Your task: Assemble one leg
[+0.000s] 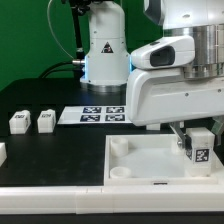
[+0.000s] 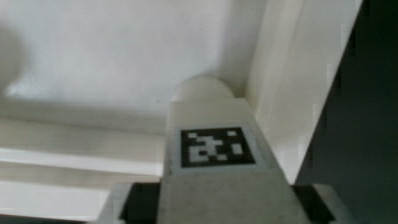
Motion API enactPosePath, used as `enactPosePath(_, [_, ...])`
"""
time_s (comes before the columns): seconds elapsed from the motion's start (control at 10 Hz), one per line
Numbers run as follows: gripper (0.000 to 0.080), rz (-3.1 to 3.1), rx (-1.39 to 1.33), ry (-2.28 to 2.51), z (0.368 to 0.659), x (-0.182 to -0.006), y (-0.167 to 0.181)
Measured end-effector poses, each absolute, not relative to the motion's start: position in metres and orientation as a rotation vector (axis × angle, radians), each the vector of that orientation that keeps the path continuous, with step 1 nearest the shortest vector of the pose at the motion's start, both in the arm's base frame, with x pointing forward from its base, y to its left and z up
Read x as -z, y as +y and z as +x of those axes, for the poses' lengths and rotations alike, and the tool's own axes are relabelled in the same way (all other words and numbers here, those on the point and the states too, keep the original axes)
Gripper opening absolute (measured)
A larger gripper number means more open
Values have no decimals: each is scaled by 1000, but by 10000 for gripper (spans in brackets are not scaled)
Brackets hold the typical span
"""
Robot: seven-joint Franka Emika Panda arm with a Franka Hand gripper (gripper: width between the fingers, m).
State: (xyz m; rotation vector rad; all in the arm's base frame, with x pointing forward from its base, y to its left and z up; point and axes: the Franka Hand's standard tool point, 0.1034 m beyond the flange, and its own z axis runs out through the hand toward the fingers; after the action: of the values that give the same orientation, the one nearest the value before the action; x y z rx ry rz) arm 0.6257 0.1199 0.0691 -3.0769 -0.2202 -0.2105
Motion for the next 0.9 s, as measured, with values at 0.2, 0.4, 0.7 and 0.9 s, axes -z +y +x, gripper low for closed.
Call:
enactPosePath(0.2, [290,-3077,226,-47,625,-69,119])
enactPosePath(0.4, [290,-3014,224,480,625,-69,117])
enactPosePath(0.7, [295,-2932,225,907,625,-69,99])
enactPosePath(0.9, [299,-2835,208,1232,623,-69,85])
